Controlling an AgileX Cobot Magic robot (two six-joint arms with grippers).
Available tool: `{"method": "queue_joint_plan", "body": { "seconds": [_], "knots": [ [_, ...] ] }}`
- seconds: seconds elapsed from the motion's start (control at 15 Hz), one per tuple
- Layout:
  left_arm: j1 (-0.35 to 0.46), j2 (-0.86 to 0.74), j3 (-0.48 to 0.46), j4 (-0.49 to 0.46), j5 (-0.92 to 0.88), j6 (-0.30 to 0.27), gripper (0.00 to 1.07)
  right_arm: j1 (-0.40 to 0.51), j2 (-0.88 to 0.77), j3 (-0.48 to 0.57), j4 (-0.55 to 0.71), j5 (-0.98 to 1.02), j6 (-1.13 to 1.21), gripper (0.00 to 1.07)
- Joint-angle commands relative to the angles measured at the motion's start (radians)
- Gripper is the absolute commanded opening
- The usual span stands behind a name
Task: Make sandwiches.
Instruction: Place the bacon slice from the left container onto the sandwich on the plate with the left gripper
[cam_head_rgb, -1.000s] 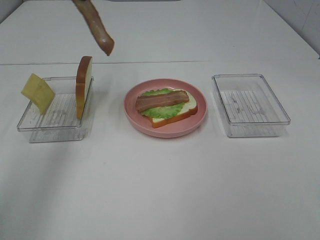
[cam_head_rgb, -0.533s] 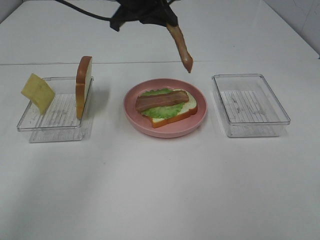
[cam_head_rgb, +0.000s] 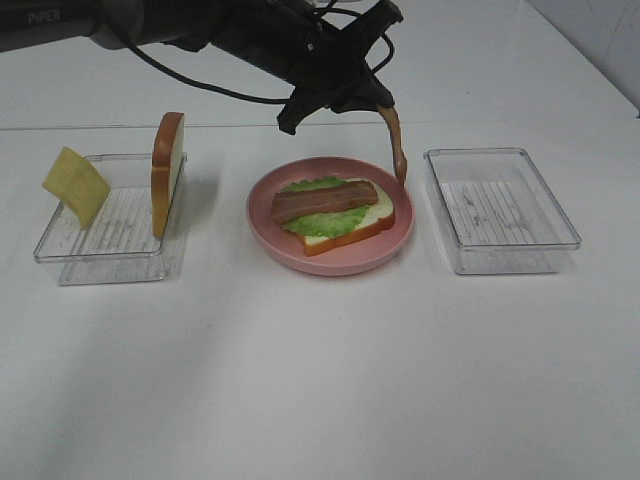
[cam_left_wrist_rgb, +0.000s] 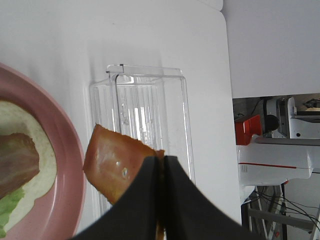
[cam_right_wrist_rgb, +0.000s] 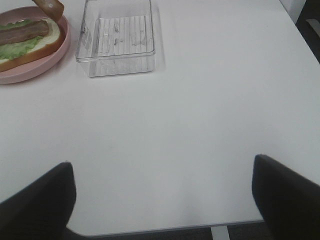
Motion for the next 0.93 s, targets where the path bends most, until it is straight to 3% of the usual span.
{"method": "queue_joint_plan", "body": {
  "seconds": [0.07, 0.47, 0.6, 0.73, 0.87, 0.93],
  "knots": [
    [-0.006, 0.013, -0.009, -0.023, -0.017, 0.004, 0.00, -0.006, -0.034, 0.004, 0.004, -0.009, -0.007, 0.92],
    [-0.006, 0.042, -0.009, -0.037, -0.011, 0.004, 0.00, -0.006, -0.034, 0.004, 0.004, -0.009, -0.007, 0.92],
    [-0.006, 0.042, -0.009, -0.100, -0.029, 0.005, 0.00, -0.006, -0.034, 0.004, 0.004, -0.009, -0.007, 0.92],
    [-0.006, 0.042, -0.009, -0.141, -0.030, 0.029, 0.00, -0.006, -0.034, 0.004, 0.004, -0.009, -0.007, 0.92],
    [-0.006, 0.042, -0.009, -0.217, -0.026, 0.090, 0.00, -0.006, -0.034, 0.004, 0.004, -0.009, -0.007, 0.92],
    [-0.006, 0.042, -0.009, -0.210, -0.028, 0.093, 0.00, -0.006, -0.034, 0.004, 0.004, -0.009, -0.007, 0.92]
  ]
}}
